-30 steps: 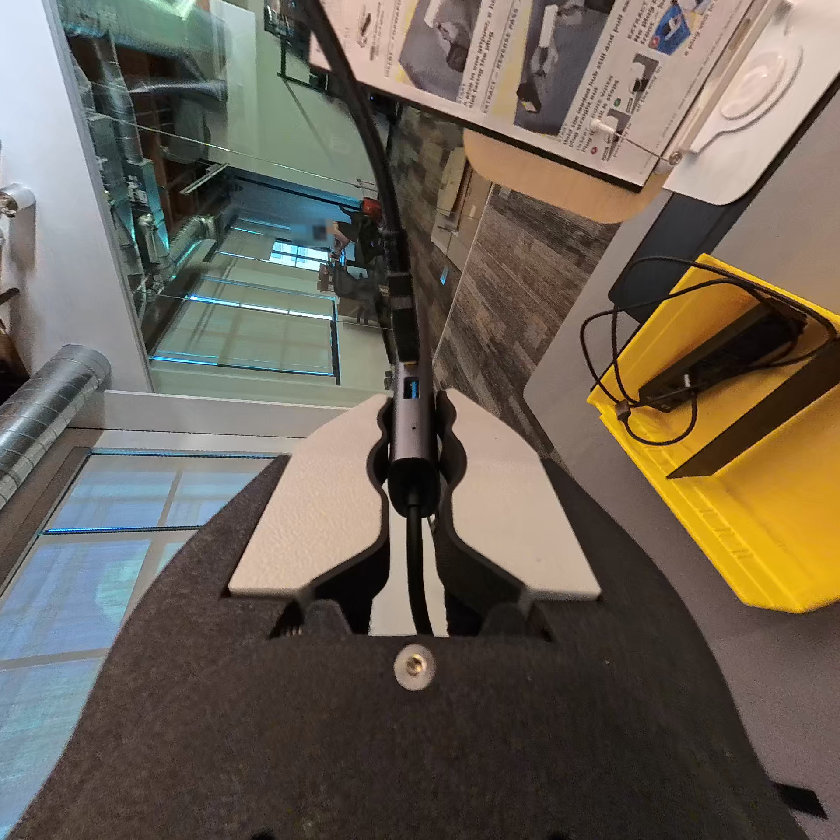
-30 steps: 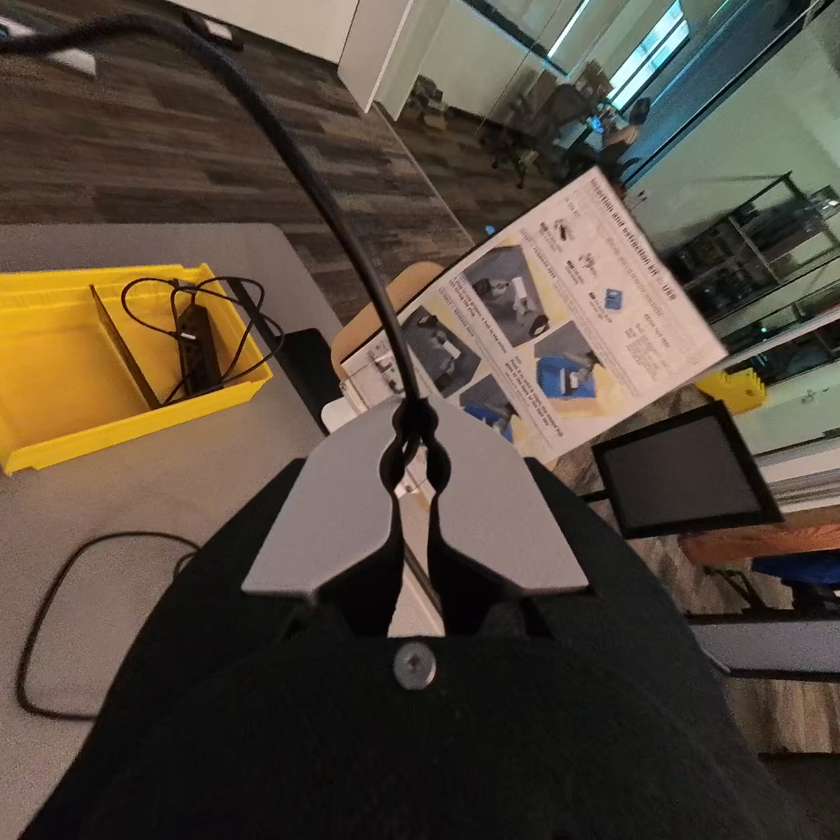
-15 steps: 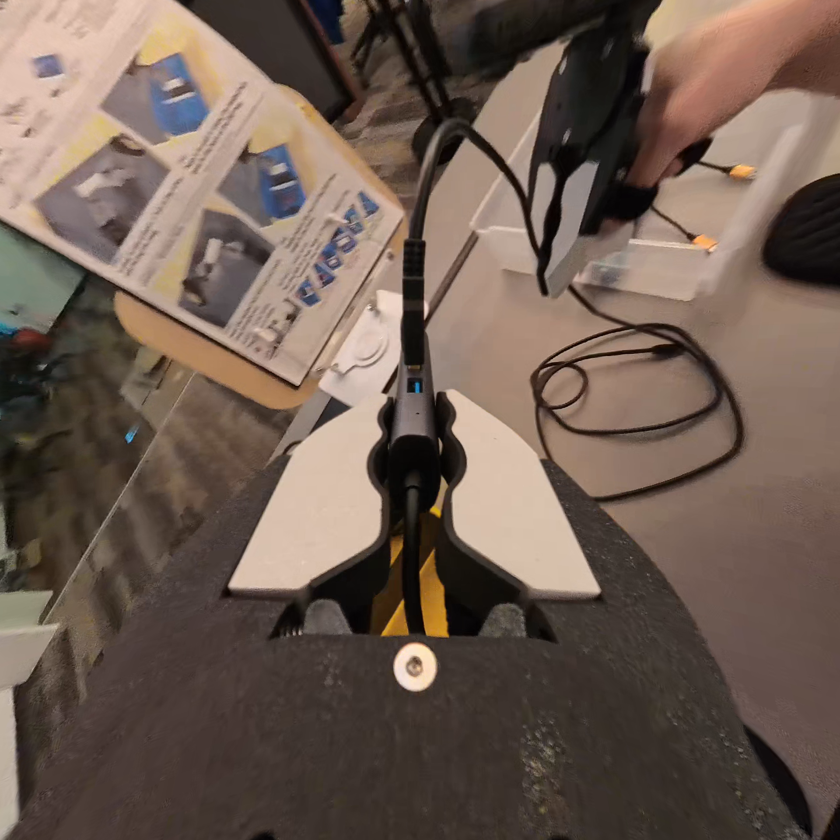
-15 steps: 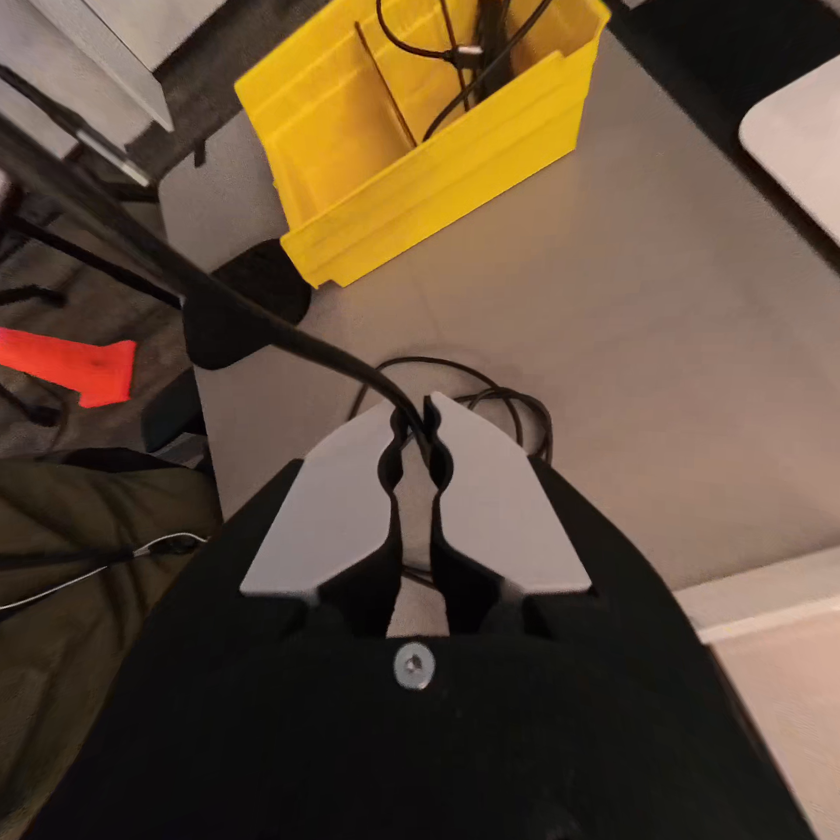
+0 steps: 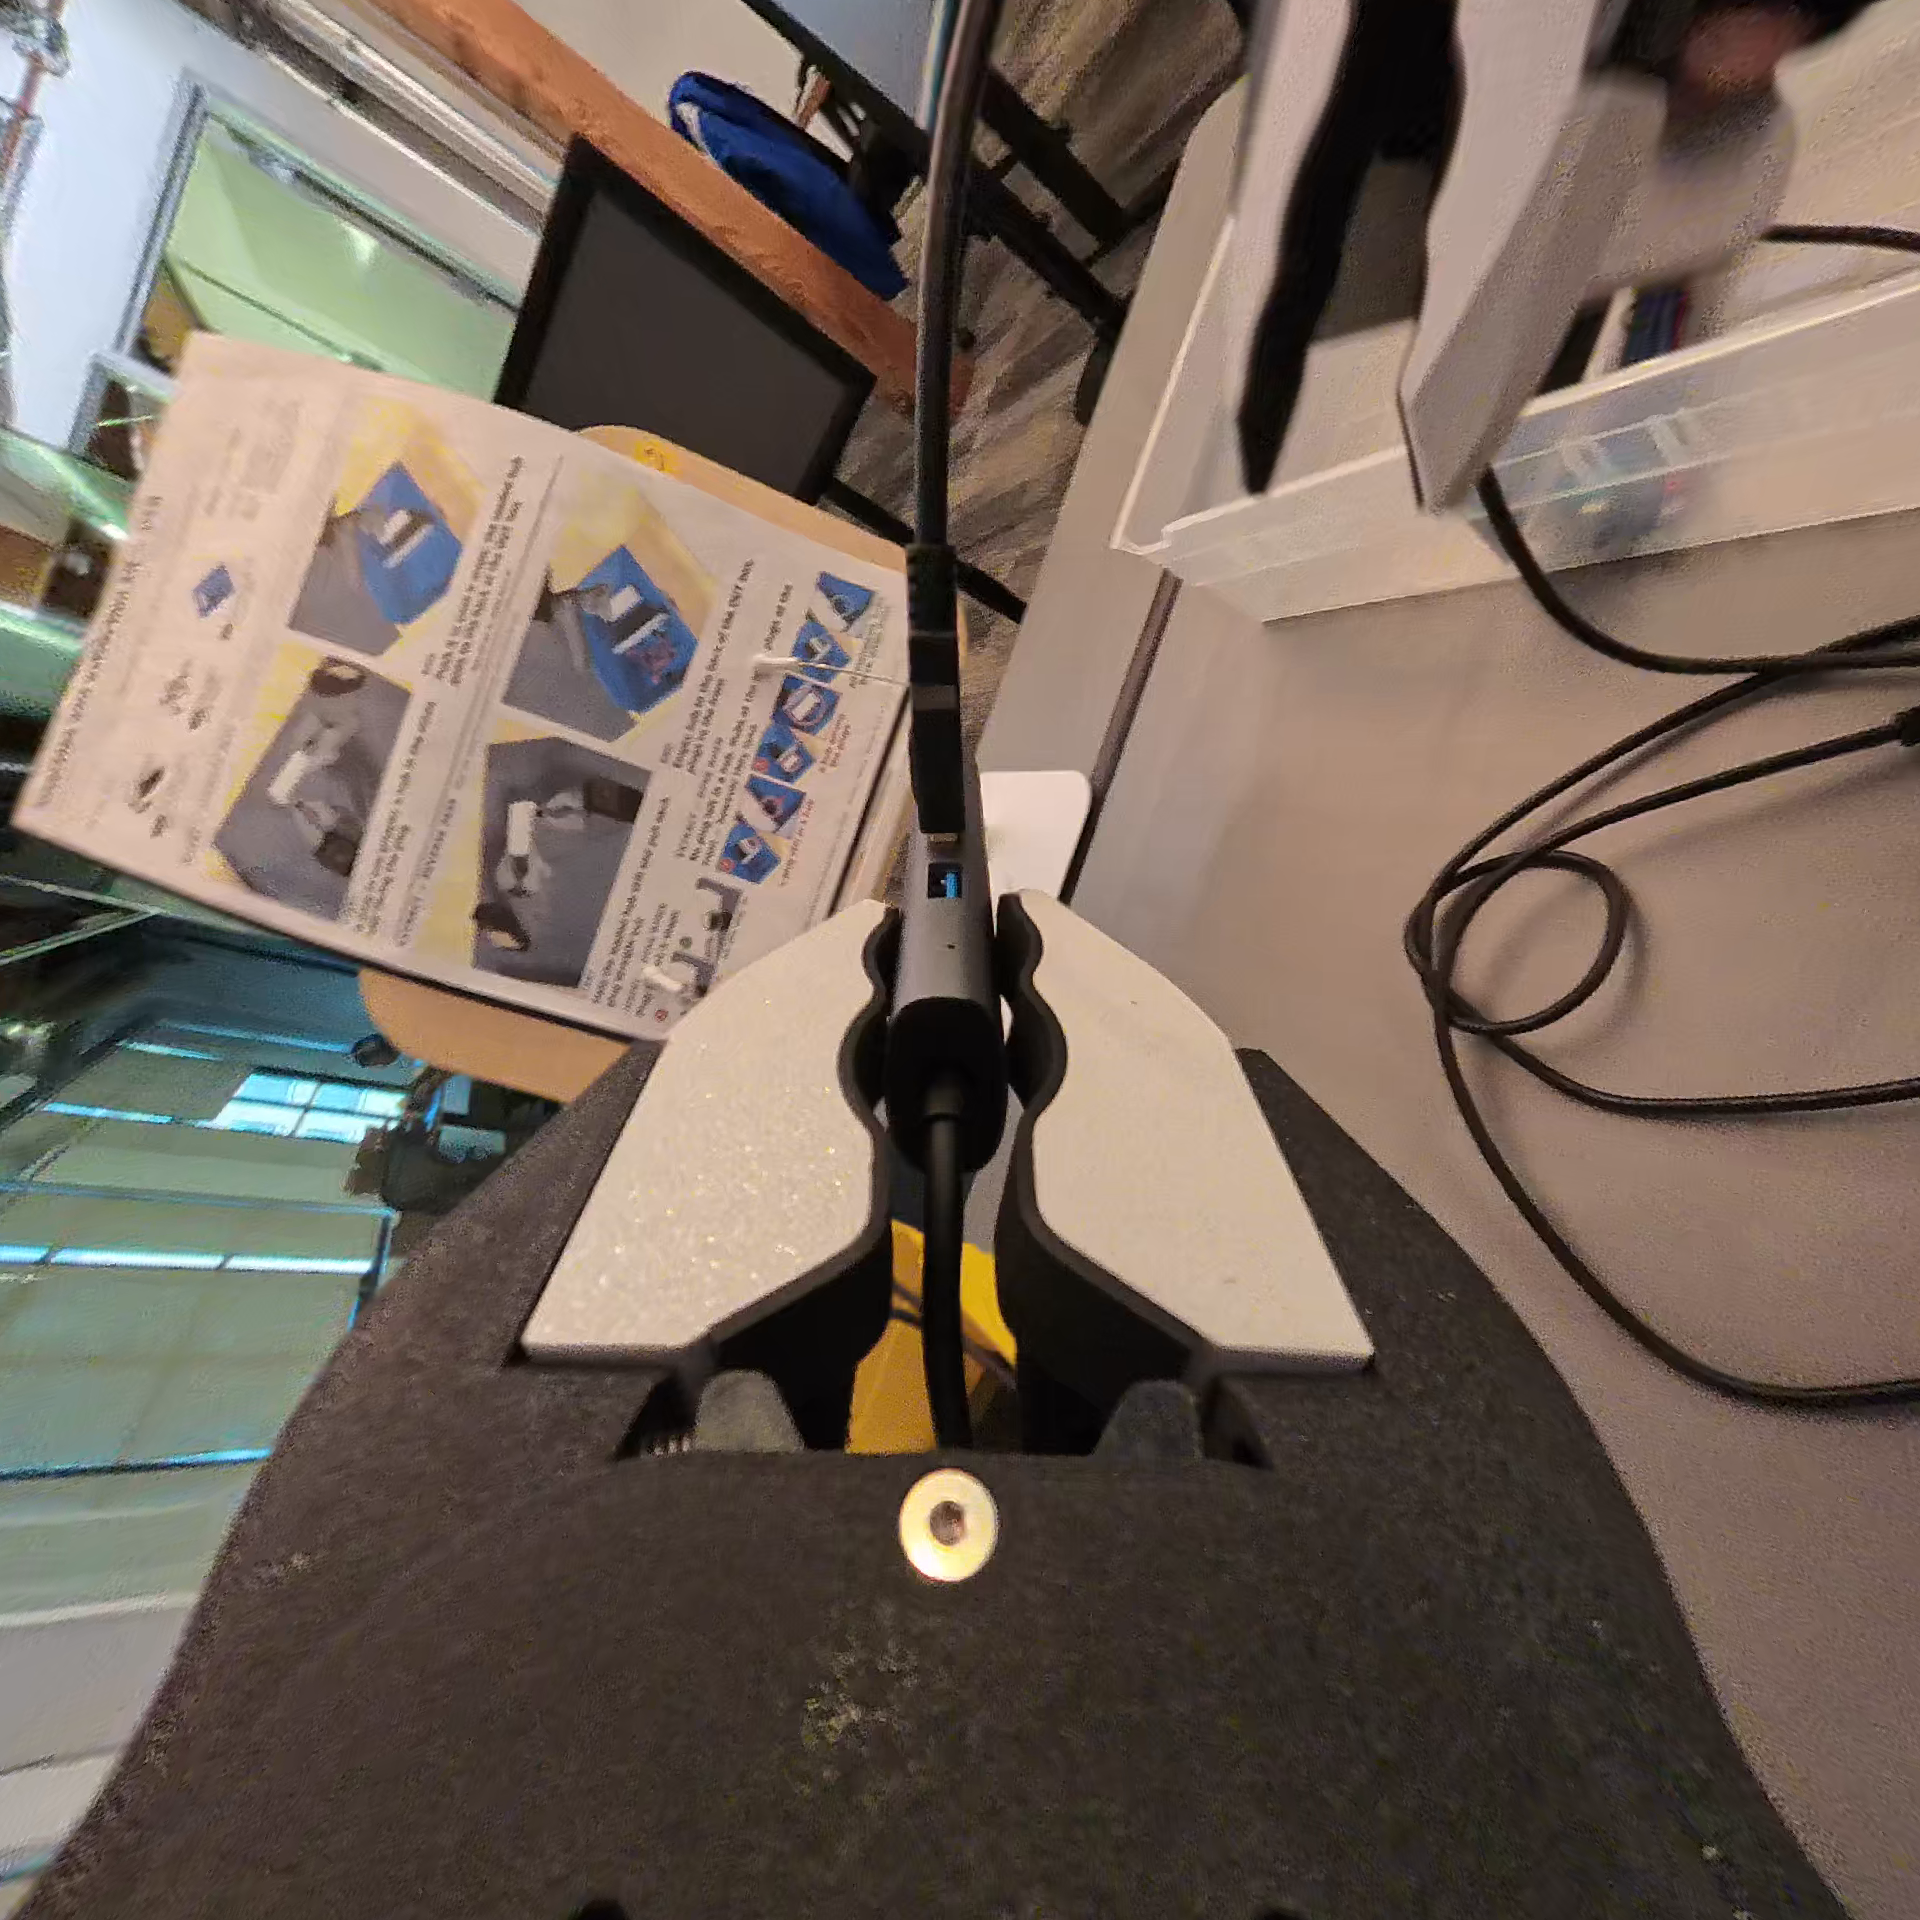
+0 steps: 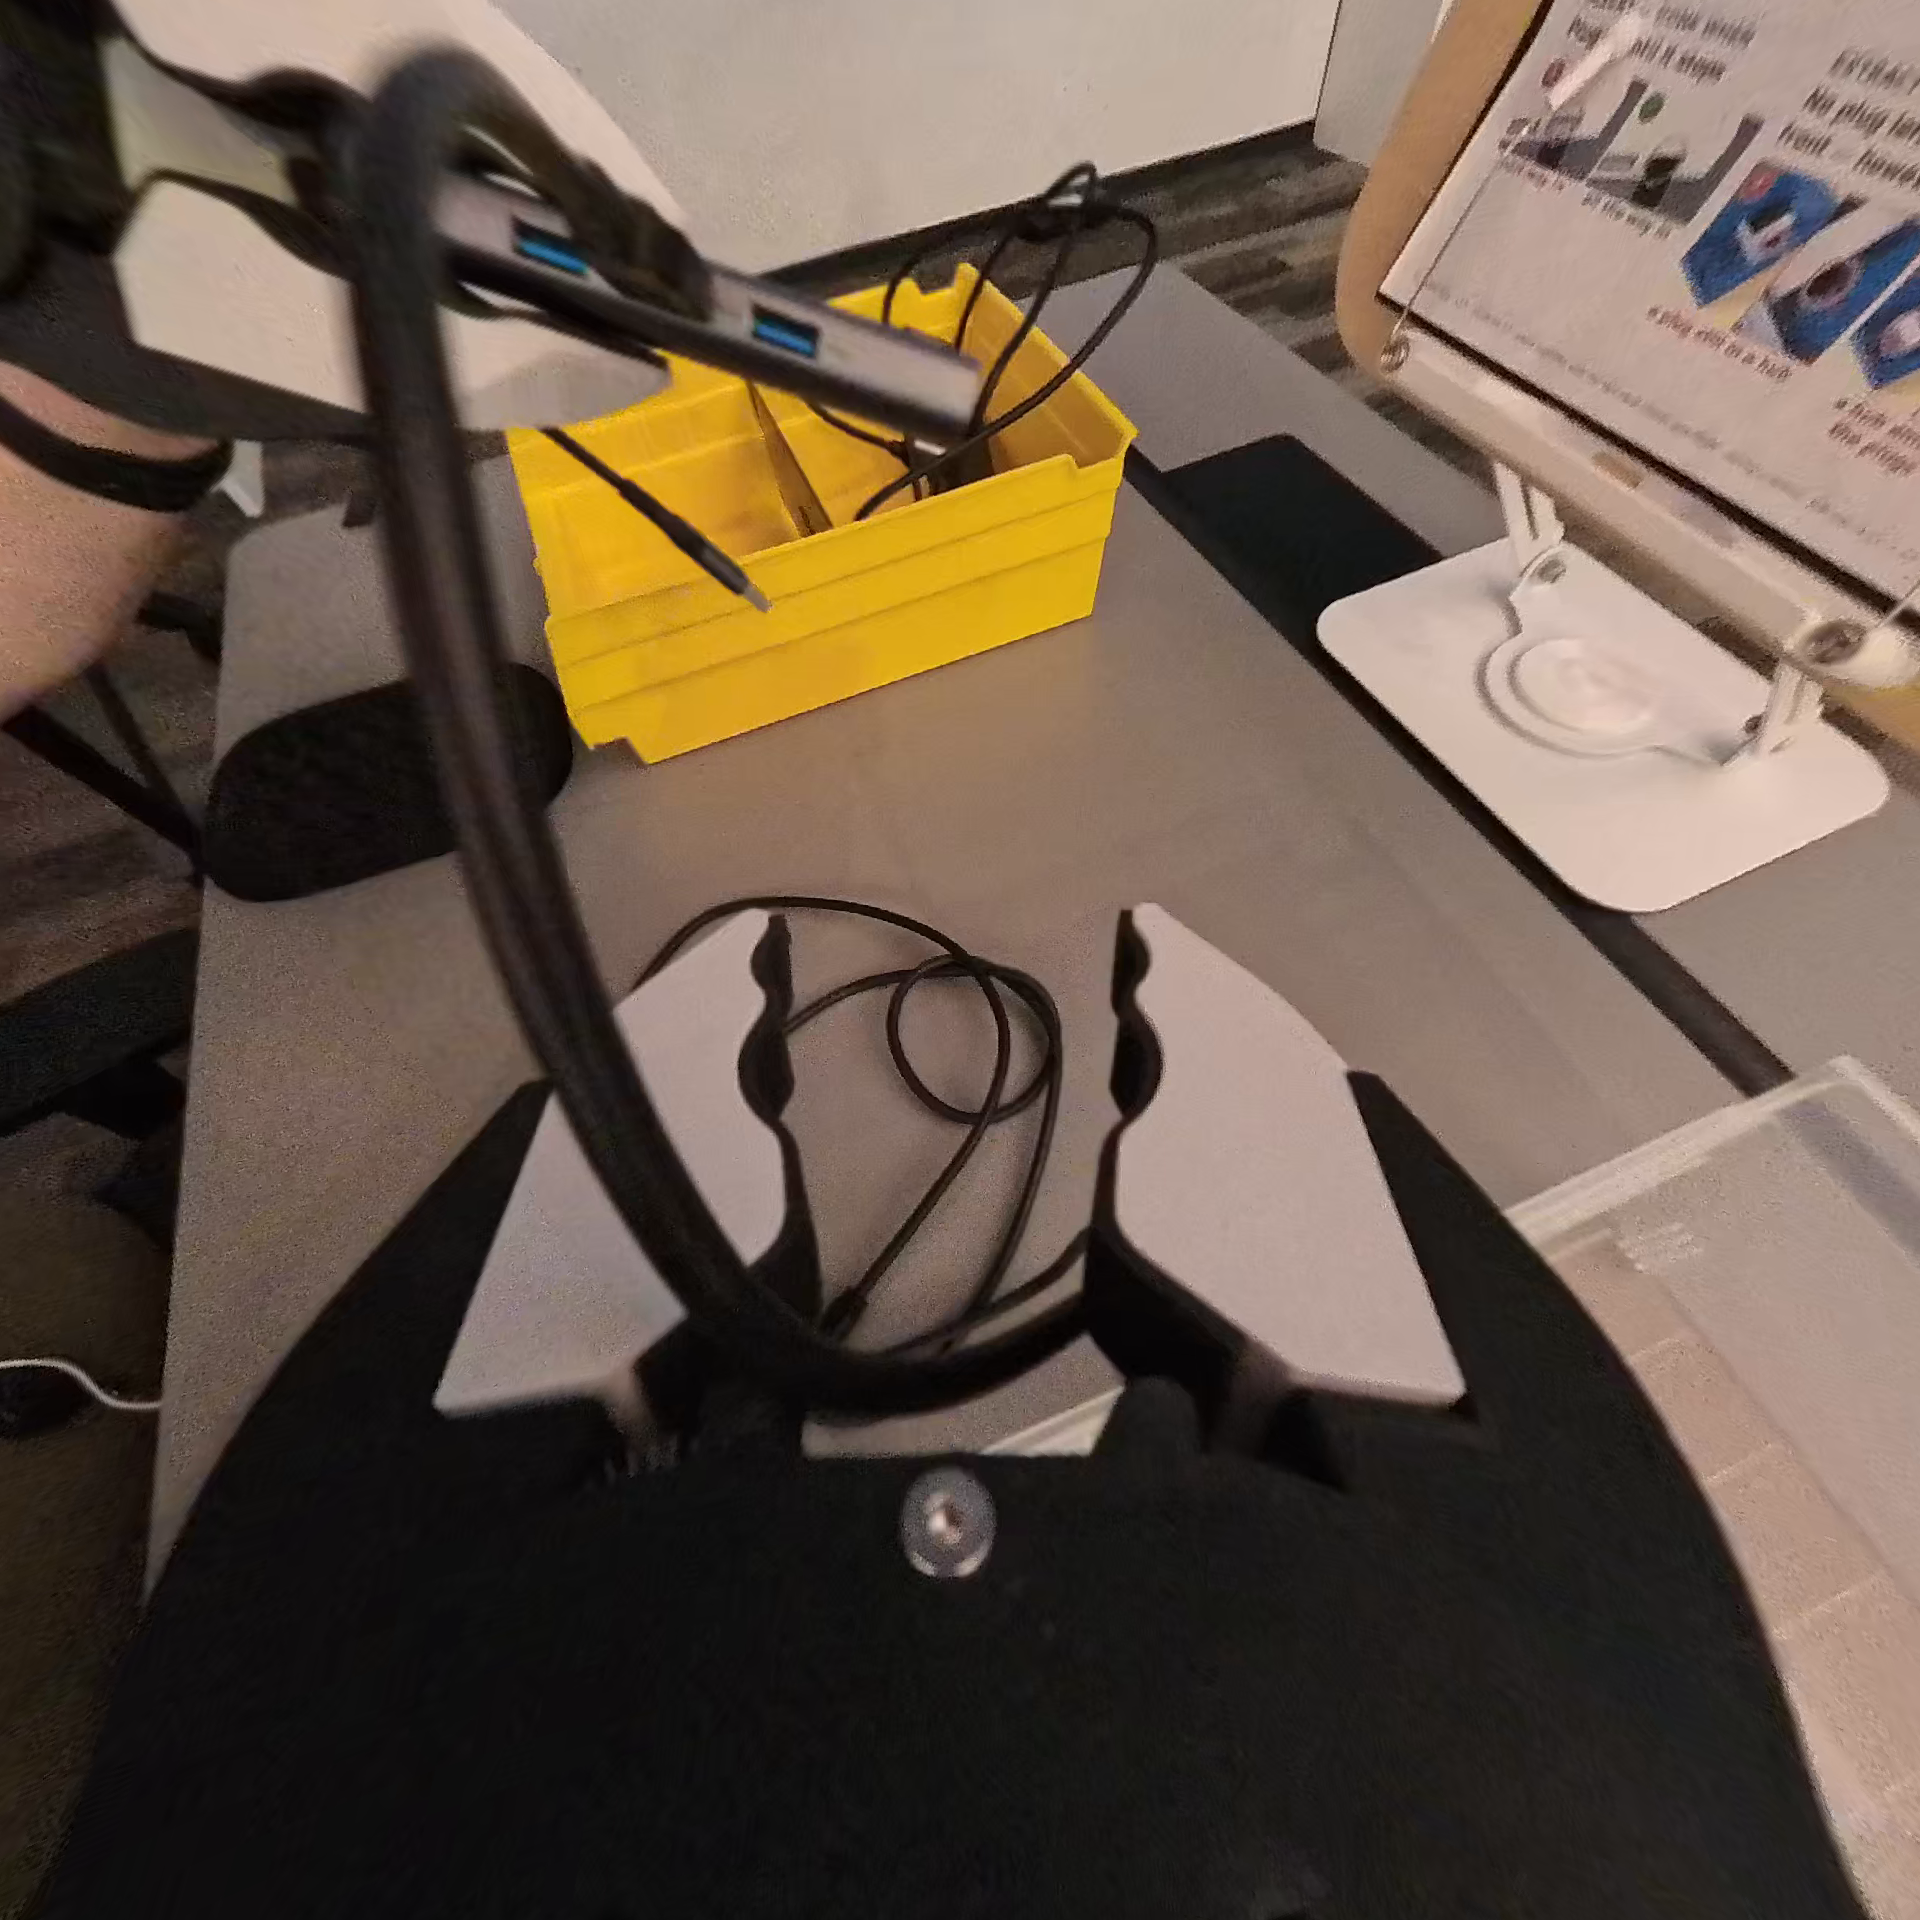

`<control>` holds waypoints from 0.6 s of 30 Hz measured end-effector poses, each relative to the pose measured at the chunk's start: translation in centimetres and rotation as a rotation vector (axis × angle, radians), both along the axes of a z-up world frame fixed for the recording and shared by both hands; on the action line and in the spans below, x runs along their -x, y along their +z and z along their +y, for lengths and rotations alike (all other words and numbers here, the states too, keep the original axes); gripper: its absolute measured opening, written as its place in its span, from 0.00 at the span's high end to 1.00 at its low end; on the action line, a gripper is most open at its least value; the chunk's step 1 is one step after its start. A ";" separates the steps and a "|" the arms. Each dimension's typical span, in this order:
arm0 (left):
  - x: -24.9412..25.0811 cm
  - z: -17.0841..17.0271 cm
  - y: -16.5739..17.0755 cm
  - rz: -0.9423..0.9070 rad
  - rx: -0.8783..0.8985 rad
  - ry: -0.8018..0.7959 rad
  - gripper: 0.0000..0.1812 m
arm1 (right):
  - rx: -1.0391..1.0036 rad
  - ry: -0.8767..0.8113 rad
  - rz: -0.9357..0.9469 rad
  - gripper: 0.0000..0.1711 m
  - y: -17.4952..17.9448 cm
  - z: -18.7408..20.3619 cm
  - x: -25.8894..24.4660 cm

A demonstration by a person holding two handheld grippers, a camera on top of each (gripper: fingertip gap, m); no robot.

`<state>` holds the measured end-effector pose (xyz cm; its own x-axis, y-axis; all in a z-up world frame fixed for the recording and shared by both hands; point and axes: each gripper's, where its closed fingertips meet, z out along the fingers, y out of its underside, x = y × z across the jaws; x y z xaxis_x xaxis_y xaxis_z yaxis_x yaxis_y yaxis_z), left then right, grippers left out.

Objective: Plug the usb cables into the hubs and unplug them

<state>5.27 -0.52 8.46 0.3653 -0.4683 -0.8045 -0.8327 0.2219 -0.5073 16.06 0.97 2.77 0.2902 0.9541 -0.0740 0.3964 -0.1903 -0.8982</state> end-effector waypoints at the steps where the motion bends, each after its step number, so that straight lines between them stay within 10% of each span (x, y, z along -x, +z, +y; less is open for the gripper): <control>1: -0.4 0.3 -0.7 0.002 0.018 -0.016 0.90 | -0.023 0.029 0.005 0.65 0.4 -0.4 -0.5; 18: 3.2 2.0 -3.6 0.188 -0.145 -0.113 0.90 | 0.159 0.683 0.211 0.53 4.1 -8.8 -2.1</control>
<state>2.05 1.52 4.81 0.1551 -0.3730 -0.9148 -0.8750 0.3781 -0.3025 18.12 -7.86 6.92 -0.4016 0.8900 -0.2158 0.2953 -0.0972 -0.9505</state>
